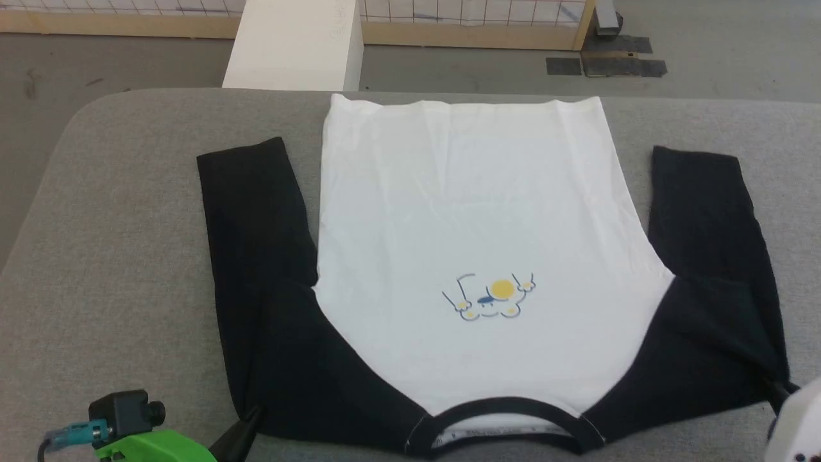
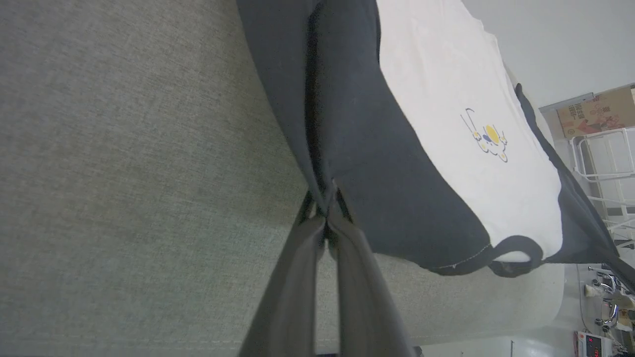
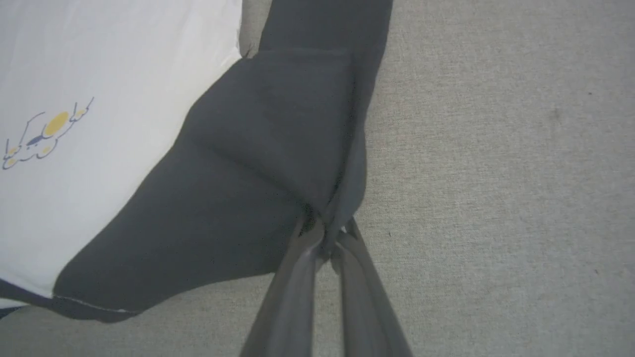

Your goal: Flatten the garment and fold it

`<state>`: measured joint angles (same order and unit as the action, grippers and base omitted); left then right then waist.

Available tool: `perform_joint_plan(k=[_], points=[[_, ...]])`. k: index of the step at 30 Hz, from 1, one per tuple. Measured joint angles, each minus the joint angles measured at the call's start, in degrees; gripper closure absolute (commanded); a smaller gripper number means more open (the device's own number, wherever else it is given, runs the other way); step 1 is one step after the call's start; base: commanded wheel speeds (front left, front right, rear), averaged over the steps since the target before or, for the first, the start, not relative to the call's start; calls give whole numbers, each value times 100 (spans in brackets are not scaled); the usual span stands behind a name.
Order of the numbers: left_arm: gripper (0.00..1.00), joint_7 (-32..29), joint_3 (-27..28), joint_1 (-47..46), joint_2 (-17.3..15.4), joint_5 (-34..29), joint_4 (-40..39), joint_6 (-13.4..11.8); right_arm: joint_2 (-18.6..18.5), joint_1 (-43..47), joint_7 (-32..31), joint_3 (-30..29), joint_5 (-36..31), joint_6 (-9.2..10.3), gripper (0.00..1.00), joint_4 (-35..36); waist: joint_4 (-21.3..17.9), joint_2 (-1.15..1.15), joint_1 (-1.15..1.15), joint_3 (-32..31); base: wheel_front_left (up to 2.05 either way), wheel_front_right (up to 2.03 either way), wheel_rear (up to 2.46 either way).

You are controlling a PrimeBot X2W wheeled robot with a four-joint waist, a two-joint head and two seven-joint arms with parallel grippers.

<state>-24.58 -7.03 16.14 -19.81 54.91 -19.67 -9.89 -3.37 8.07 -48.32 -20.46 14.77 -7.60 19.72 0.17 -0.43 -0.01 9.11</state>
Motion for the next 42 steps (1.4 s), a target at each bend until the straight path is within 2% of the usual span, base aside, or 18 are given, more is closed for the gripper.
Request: perform_joint_plan(k=[5,8,14,21,27,28,29,30,36,42], points=[[100,21,57,179,21,116,-330,1,48,259,-216,-276,51,0,100,470,33,0,0,-19,0,0,0],[100,-4,5,266,16,112,-327,1,49,339,-293,-333,159,0,100,421,36,0,0,6,0,0,0],[100,45,-216,214,119,53,170,96,49,371,-65,-201,124,0,100,-218,51,0,0,79,0,0,0],[100,337,-407,-285,270,-178,1117,258,48,211,381,112,22,2,100,-1358,57,0,0,183,0,0,0],[98,509,-494,-499,381,-285,1553,355,32,-28,712,137,-49,-1,100,-1924,35,0,0,210,0,0,0],[45,534,-499,-513,381,-305,1593,355,32,-55,739,134,-52,-1,100,-1979,33,0,0,205,0,0,0],[0,550,-508,-529,381,-324,1637,355,32,-86,758,132,-53,-1,69,-2034,32,0,0,196,0,0,0],[0,550,-521,-545,382,-343,1670,355,30,-96,784,131,-52,-1,0,-2071,32,0,0,185,0,0,0],[0,906,-227,-368,365,-380,1091,198,46,113,1624,-246,120,2,0,-1774,48,0,0,-46,0,0,0],[0,1543,259,-338,323,-661,506,43,48,218,2659,-49,86,2,0,-1241,11,0,0,-155,0,0,0]])
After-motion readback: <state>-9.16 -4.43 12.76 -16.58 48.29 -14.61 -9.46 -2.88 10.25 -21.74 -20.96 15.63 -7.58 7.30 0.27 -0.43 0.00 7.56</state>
